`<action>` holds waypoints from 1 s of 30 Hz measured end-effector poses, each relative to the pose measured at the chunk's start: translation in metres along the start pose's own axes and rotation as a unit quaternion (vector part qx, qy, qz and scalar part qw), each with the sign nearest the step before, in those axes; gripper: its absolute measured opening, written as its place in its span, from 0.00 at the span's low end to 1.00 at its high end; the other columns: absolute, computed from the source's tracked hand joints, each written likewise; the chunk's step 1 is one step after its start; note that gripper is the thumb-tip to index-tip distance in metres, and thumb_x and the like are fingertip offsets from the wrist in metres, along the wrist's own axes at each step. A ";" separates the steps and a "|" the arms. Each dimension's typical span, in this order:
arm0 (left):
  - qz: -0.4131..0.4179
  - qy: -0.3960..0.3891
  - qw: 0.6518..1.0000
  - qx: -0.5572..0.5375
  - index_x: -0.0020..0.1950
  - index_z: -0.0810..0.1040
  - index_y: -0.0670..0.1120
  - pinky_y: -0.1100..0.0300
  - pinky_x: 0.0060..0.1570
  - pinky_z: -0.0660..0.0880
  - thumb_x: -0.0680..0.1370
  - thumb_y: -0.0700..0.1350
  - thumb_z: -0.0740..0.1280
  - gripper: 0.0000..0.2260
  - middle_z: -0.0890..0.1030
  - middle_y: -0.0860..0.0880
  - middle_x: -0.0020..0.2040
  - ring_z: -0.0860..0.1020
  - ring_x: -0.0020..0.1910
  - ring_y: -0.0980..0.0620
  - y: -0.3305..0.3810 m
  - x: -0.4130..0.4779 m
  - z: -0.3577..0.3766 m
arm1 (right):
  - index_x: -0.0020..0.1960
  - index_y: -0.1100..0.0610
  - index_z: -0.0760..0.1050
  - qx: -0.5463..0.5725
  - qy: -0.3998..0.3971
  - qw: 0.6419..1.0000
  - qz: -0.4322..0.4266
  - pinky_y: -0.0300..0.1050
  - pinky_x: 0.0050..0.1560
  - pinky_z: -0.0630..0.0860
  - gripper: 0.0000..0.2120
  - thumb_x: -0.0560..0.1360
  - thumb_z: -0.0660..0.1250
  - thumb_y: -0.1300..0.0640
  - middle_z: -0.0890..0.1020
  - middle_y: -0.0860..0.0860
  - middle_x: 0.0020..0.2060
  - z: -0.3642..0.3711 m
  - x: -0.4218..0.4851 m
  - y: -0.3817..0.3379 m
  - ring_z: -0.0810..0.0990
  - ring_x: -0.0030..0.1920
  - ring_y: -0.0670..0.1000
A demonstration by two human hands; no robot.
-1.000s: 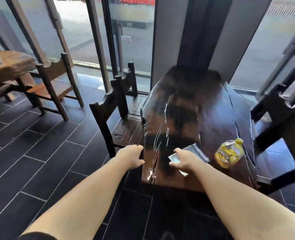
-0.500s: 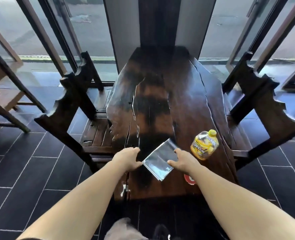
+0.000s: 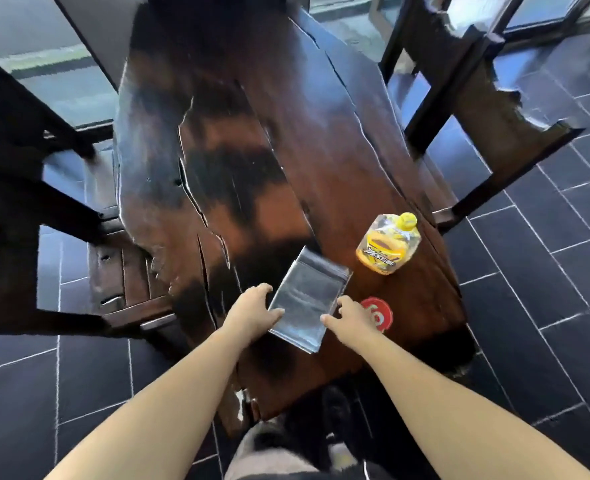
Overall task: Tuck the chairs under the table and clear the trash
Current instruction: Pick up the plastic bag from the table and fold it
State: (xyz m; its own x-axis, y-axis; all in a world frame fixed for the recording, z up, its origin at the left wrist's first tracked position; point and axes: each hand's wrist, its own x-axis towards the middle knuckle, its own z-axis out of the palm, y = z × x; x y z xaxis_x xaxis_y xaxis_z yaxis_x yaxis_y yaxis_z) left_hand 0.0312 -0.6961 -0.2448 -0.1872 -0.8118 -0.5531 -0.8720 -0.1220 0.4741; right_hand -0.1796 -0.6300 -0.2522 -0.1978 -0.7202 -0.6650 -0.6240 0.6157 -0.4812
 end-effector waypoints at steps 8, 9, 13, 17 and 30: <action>0.016 -0.004 0.999 -0.045 0.66 0.75 0.45 0.55 0.54 0.75 0.72 0.48 0.73 0.24 0.79 0.49 0.49 0.78 0.49 0.49 -0.006 0.047 0.016 | 0.61 0.54 0.70 0.069 0.063 0.995 0.043 0.43 0.49 0.69 0.18 0.75 0.72 0.51 0.72 0.50 0.52 0.028 0.017 0.007 0.75 0.51 0.52; 0.010 -0.001 0.998 -0.060 0.64 0.75 0.45 0.55 0.52 0.75 0.72 0.47 0.73 0.22 0.79 0.51 0.45 0.79 0.47 0.50 -0.005 0.051 0.017 | 0.62 0.53 0.70 0.079 0.074 0.993 0.046 0.43 0.49 0.69 0.19 0.75 0.72 0.52 0.73 0.50 0.52 0.031 0.018 0.008 0.75 0.50 0.51; 0.015 -0.002 0.997 -0.073 0.57 0.78 0.50 0.59 0.44 0.72 0.72 0.46 0.73 0.14 0.78 0.54 0.39 0.77 0.41 0.53 -0.004 0.066 0.022 | 0.62 0.51 0.67 0.112 0.114 0.986 0.052 0.44 0.47 0.72 0.21 0.74 0.72 0.55 0.74 0.50 0.51 0.040 0.025 0.010 0.76 0.48 0.50; 0.026 -0.009 0.997 -0.072 0.47 0.79 0.49 0.61 0.38 0.69 0.72 0.45 0.72 0.06 0.76 0.54 0.35 0.75 0.37 0.53 -0.002 0.073 0.026 | 0.64 0.50 0.67 0.113 0.131 0.984 0.053 0.38 0.39 0.69 0.22 0.75 0.72 0.56 0.74 0.50 0.51 0.043 0.031 0.012 0.76 0.48 0.49; 0.049 -0.090 0.958 -0.267 0.46 0.76 0.39 0.50 0.42 0.80 0.76 0.36 0.69 0.02 0.85 0.40 0.45 0.82 0.42 0.47 0.000 0.056 -0.001 | 0.69 0.50 0.67 0.258 0.085 0.961 0.059 0.42 0.45 0.80 0.26 0.75 0.73 0.48 0.79 0.48 0.50 0.031 0.023 0.013 0.80 0.49 0.48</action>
State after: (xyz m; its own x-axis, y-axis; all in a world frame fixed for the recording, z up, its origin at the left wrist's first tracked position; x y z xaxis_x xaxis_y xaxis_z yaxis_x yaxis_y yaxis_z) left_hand 0.0215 -0.7419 -0.2755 -0.3736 -0.7286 -0.5741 -0.5000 -0.3631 0.7862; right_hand -0.1686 -0.6289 -0.2916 -0.3914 -0.6502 -0.6511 -0.1397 0.7414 -0.6564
